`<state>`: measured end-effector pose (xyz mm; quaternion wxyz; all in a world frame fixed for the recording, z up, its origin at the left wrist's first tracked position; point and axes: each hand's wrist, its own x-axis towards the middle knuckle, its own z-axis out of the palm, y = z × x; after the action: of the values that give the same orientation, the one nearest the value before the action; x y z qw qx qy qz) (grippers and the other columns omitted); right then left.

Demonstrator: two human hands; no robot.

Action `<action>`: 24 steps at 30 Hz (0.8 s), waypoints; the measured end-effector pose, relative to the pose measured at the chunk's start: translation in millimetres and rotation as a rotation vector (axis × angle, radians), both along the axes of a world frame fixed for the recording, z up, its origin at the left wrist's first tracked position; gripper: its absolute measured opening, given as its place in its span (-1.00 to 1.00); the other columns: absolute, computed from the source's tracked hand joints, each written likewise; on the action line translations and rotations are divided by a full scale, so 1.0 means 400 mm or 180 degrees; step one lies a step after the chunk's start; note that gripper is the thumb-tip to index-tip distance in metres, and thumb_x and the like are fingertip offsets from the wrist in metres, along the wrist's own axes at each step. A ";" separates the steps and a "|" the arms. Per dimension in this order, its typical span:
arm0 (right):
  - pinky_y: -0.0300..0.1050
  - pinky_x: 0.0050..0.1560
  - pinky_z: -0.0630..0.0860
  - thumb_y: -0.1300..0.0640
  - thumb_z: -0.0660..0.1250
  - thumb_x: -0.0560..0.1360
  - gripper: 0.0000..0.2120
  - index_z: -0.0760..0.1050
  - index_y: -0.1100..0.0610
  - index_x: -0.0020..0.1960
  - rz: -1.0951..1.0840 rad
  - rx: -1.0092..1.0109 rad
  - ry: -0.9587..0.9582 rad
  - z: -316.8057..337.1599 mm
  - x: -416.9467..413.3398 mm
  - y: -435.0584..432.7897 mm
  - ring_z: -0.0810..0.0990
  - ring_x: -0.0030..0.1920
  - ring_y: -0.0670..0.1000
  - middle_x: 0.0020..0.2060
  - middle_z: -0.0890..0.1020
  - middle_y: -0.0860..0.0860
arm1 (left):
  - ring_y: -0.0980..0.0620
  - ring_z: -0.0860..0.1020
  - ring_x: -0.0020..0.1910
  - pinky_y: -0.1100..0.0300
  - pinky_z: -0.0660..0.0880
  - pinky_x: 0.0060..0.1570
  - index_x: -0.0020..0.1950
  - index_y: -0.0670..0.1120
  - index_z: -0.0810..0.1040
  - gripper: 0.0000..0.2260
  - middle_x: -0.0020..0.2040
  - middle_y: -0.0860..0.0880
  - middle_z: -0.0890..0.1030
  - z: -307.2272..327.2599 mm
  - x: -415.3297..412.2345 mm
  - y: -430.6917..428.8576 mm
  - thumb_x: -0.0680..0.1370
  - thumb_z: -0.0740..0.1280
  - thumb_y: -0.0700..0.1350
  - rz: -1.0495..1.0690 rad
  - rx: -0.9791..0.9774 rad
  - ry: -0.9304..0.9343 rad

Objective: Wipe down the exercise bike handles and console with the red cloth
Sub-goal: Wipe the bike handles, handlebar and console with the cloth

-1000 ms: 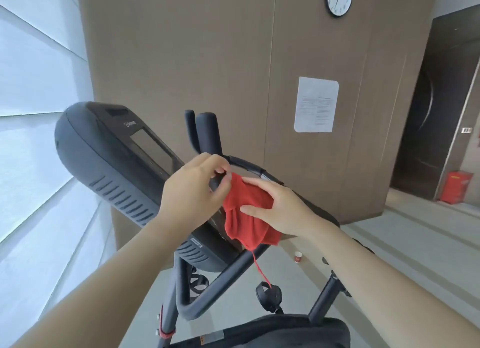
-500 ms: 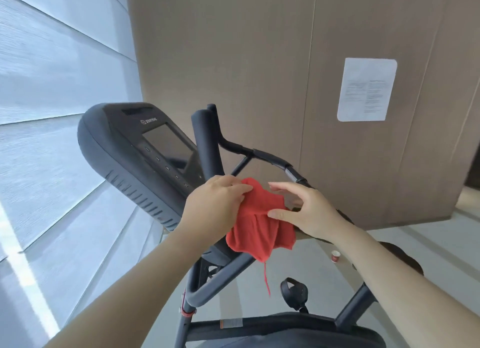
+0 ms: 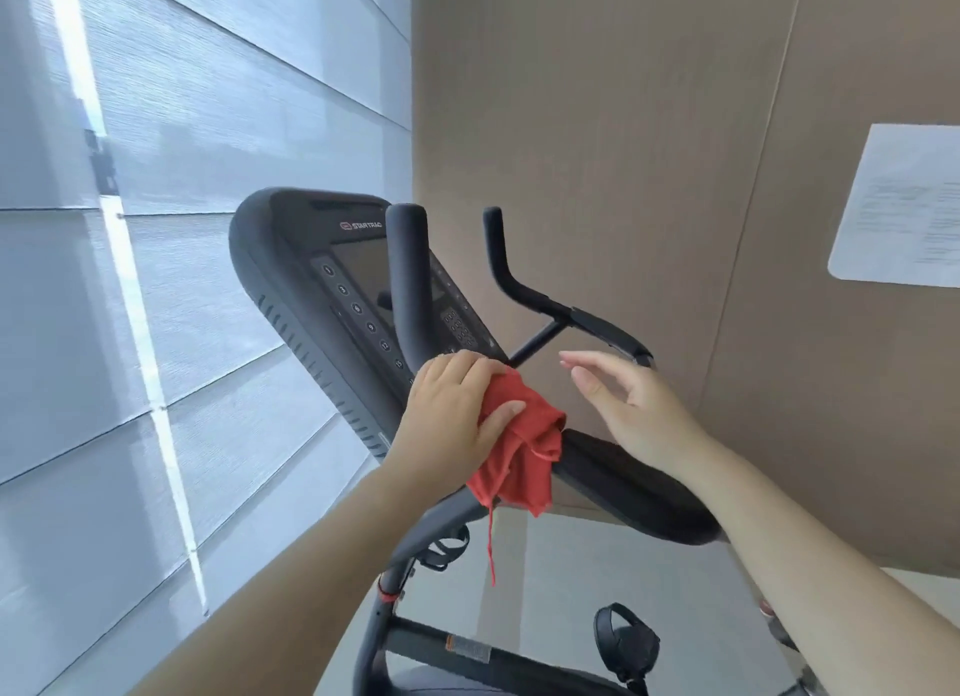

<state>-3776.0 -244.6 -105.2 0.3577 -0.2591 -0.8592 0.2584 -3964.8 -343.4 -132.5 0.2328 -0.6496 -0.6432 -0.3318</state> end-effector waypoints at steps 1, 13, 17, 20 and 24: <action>-0.59 0.10 0.23 -0.09 0.15 0.56 -0.66 0.46 -0.04 0.27 0.0097 0.0008 0.0018 0.006 0.001 0.006 0.40 0.21 -0.32 0.21 0.52 -0.22 | -0.09 0.49 0.06 0.14 0.30 0.19 0.12 -0.06 0.52 -0.61 0.03 0.00 0.54 -0.001 0.008 -0.001 0.55 0.10 0.18 -0.0039 0.0049 -0.0102; -0.39 0.16 0.34 -0.04 0.10 0.60 -0.71 0.47 -0.06 0.25 0.1066 0.0173 0.0333 0.169 -0.202 0.012 0.46 0.21 -0.25 0.19 0.55 -0.17 | -0.04 0.45 0.04 0.24 0.29 0.12 0.07 -0.04 0.54 -0.84 0.02 0.02 0.52 0.154 -0.092 -0.120 0.54 0.24 -0.06 0.0368 0.0810 -0.0452; -0.65 -0.01 0.26 0.04 0.13 0.60 -0.68 0.42 0.02 0.33 0.1211 0.0376 0.0531 0.247 -0.298 -0.008 0.45 0.21 -0.19 0.26 0.52 -0.07 | -0.03 0.44 0.06 0.21 0.31 0.13 0.07 -0.07 0.53 -0.84 0.03 0.00 0.53 0.234 -0.147 -0.123 0.53 0.25 -0.11 0.0473 0.1210 -0.0536; -0.70 -0.05 0.19 0.07 0.11 0.61 -0.66 0.38 0.07 0.36 0.1191 0.0606 0.0585 0.296 -0.339 -0.007 0.39 0.21 -0.22 0.31 0.47 -0.05 | 0.06 0.41 0.05 0.23 0.29 0.13 0.08 -0.09 0.52 -0.84 0.01 0.06 0.49 0.291 -0.171 -0.097 0.53 0.24 -0.13 0.0391 0.1714 -0.0878; -0.64 0.14 0.17 0.05 0.05 0.63 -0.66 0.40 0.07 0.34 0.1065 0.0652 0.0635 0.315 -0.352 0.020 0.34 0.25 -0.26 0.31 0.47 -0.07 | 0.00 0.45 0.10 0.14 0.35 0.18 0.14 -0.14 0.49 -0.75 0.05 0.03 0.52 0.313 -0.230 -0.031 0.54 0.19 -0.05 0.0238 0.1647 -0.1276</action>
<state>-3917.0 -236.5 20.6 0.4175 -0.0483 -0.8723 0.2499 -4057.0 -355.6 -7.1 0.2709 -0.4666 -0.5940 -0.5968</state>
